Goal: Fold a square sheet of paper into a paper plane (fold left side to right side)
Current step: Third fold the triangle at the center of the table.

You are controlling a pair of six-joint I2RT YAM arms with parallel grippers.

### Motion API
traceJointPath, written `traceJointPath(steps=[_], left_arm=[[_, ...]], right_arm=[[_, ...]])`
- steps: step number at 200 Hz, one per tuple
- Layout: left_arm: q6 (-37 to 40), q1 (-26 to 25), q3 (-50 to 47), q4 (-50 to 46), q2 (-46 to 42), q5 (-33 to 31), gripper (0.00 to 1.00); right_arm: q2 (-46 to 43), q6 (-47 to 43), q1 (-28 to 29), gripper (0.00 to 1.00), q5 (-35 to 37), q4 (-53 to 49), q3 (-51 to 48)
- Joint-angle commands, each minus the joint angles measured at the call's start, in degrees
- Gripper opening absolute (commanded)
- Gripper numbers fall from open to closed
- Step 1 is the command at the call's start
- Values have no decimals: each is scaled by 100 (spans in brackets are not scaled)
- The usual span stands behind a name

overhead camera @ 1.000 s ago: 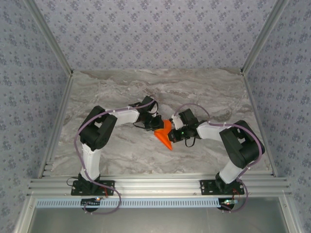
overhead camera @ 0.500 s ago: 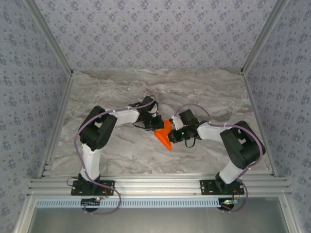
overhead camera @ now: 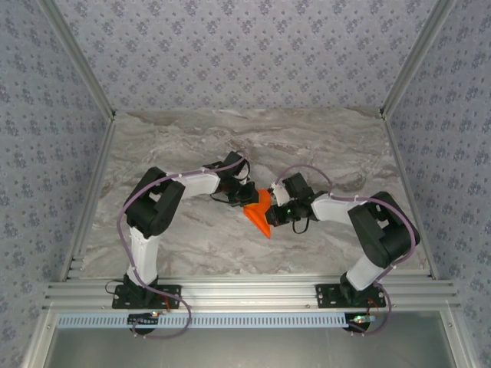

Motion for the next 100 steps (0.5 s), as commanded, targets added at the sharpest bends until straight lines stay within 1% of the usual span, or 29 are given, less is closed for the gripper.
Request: traceJointPath(steps=[1, 100], left_arm=[[110, -78, 30, -305, 122, -134, 10], [156, -74, 52, -343, 5, -122, 11]], right_arm=[[161, 14, 26, 3, 70, -218, 164], [291, -109, 31, 3, 235, -499, 166]])
